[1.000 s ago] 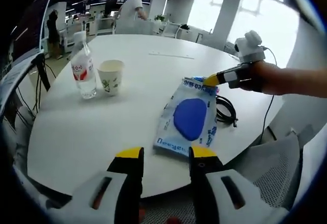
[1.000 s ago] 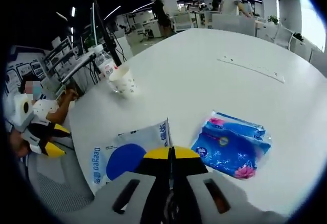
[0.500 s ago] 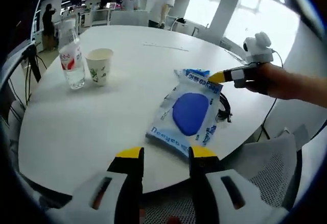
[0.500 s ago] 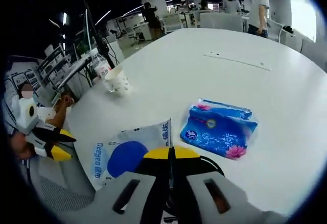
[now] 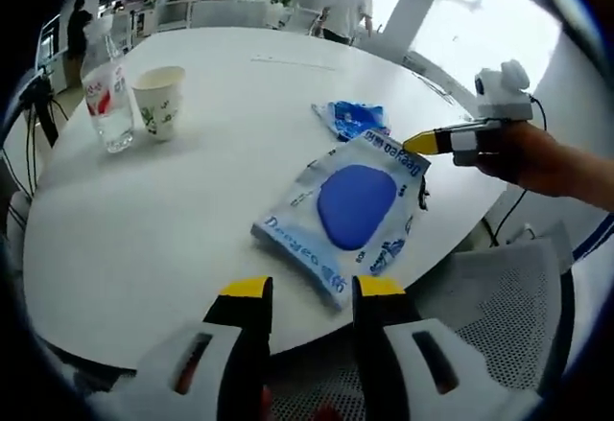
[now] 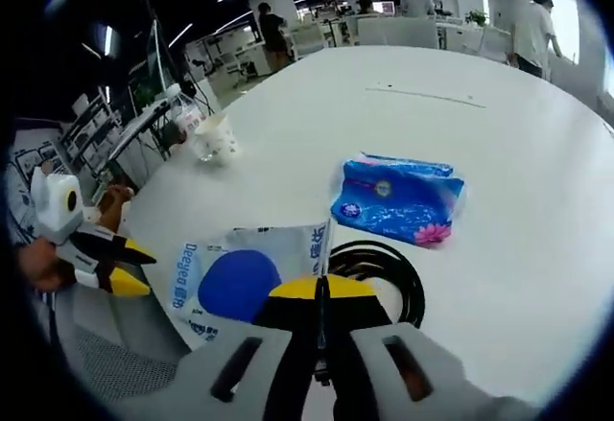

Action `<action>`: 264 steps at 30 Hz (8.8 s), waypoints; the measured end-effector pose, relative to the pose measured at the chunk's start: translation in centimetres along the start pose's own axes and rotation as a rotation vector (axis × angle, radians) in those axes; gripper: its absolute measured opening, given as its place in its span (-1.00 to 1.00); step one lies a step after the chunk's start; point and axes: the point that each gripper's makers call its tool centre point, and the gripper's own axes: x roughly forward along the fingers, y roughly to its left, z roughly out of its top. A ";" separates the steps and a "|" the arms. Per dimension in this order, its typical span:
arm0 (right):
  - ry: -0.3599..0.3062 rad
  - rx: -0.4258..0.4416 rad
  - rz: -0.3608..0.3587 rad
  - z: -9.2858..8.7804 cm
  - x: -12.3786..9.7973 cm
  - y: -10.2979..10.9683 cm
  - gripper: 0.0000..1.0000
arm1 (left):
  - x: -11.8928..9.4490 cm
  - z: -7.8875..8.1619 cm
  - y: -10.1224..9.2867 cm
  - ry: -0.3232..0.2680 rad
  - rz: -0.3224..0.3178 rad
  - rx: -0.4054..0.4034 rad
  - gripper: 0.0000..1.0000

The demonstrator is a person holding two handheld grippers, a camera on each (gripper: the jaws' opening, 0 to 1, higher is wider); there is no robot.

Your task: Arrange the tabletop items into an orderly group along one side of the table until the central work area is clear of visible clutter.

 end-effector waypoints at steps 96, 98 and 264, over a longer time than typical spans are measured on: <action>0.118 -0.140 0.174 4.0 8.8 2.7 -1.00 | 4.0 4.9 7.7 0.029 0.089 -0.093 -1.00; 0.116 -0.113 0.167 4.0 8.9 2.4 -1.00 | 4.4 5.2 8.0 0.025 0.092 -0.100 -1.00; 0.005 0.205 -0.047 -3.5 0.5 -7.4 -0.88 | -3.4 5.2 8.0 -0.217 0.124 -0.022 -0.61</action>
